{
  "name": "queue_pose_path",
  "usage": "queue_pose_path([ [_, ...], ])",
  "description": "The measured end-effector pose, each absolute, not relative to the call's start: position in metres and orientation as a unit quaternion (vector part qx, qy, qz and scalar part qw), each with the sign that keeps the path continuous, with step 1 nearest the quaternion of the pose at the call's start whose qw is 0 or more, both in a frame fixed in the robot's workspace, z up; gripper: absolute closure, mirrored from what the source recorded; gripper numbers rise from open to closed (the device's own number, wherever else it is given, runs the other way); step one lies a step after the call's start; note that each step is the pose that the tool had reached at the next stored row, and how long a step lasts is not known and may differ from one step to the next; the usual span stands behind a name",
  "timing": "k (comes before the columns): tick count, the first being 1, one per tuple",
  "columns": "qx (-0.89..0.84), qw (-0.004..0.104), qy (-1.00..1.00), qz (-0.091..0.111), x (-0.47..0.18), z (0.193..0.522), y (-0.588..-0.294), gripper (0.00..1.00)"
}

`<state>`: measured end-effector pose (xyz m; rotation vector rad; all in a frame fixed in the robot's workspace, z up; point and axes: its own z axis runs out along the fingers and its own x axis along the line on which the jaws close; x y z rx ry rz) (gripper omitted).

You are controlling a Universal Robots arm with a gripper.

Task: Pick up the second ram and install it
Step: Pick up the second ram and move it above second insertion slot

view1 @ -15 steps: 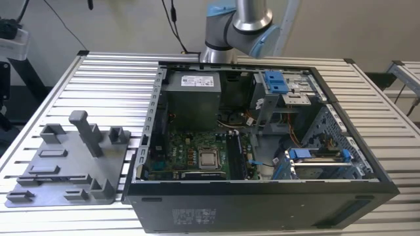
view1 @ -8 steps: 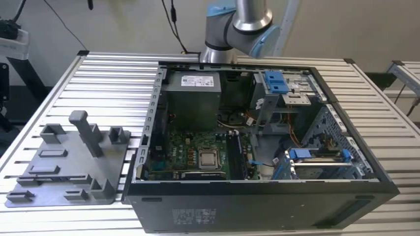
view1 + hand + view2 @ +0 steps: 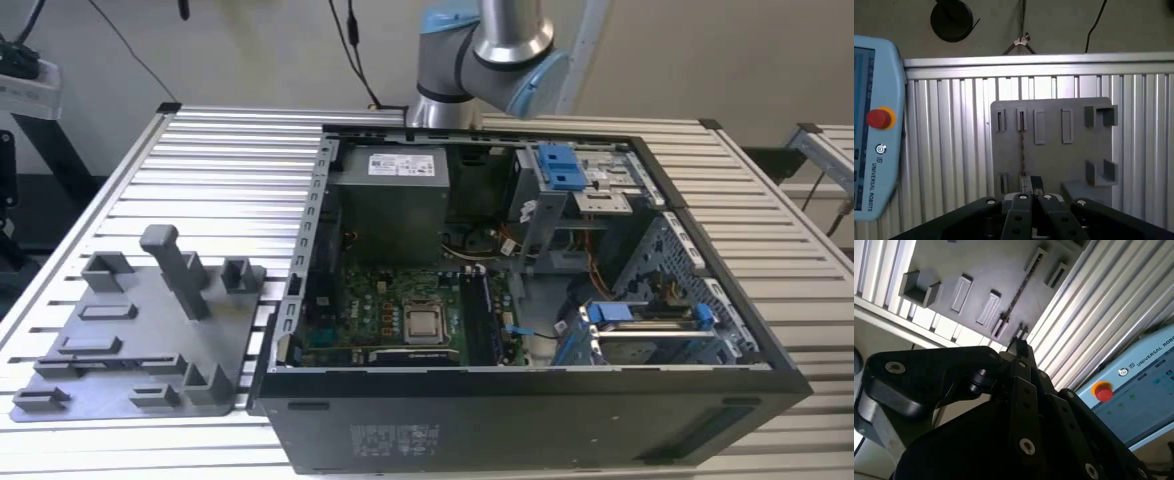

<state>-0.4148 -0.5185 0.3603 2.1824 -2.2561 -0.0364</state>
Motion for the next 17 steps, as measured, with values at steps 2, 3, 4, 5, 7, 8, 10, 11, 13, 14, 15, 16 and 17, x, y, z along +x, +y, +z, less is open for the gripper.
queue_pose_path([
  [2,0.696,0.001,-0.718,-0.011,-0.4151,0.3599,-0.5185,0.89],
  [3,0.696,0.001,-0.718,-0.011,-0.4153,0.3598,-0.5184,0.89],
  [4,0.696,0.001,-0.718,-0.011,-0.4155,0.3598,-0.5184,0.89],
  [5,0.696,0.001,-0.718,-0.011,-0.4157,0.3598,-0.5184,0.89],
  [7,0.696,0.001,-0.718,-0.011,-0.4157,0.3598,-0.5184,0.89],
  [8,0.696,0.001,-0.718,-0.011,-0.4157,0.3598,-0.5184,0.89],
  [10,0.696,0.001,-0.718,-0.011,-0.4158,0.3598,-0.5184,0.89],
  [11,0.696,0.001,-0.718,-0.011,-0.4158,0.3597,-0.5184,0.89],
  [13,0.696,0.001,-0.718,-0.011,-0.4158,0.3598,-0.5184,0.89],
  [14,0.696,0.001,-0.718,-0.011,-0.4158,0.3598,-0.5184,0.89],
  [15,0.696,0.001,-0.718,-0.011,-0.4159,0.3597,-0.5184,0.88],
  [16,0.696,0.001,-0.718,-0.011,-0.4159,0.3597,-0.5184,0.88],
  [17,0.696,0.001,-0.718,-0.011,-0.4159,0.3598,-0.5184,0.82],
])
